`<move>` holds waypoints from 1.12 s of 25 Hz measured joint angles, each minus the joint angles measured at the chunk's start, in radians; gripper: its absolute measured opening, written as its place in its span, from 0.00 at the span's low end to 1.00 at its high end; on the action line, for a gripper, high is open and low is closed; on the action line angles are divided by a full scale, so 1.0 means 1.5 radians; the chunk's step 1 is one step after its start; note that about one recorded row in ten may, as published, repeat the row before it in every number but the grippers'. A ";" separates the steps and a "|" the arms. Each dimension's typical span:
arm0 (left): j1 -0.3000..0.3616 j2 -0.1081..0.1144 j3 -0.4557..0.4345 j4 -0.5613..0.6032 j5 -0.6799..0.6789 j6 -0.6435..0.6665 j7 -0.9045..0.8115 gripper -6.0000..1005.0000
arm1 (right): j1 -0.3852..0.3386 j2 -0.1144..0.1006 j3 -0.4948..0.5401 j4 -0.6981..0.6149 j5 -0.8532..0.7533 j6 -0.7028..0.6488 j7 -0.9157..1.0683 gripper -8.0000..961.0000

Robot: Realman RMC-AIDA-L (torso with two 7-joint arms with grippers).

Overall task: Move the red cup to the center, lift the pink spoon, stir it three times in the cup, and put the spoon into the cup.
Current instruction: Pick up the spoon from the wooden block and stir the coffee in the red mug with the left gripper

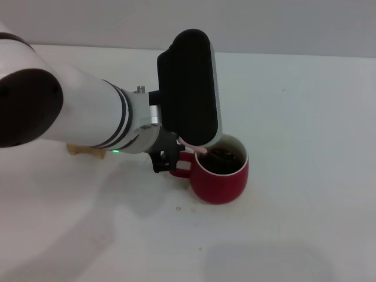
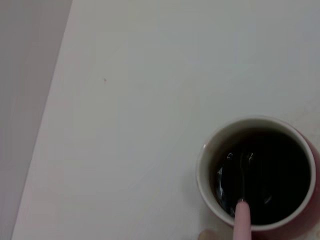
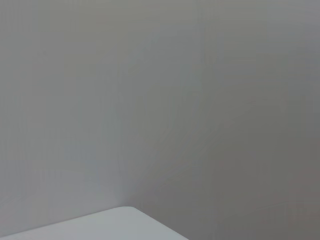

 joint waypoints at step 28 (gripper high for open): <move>0.008 0.002 -0.133 -0.061 -0.164 -0.100 0.054 0.21 | 0.002 0.001 -0.012 0.007 0.000 0.001 0.000 0.01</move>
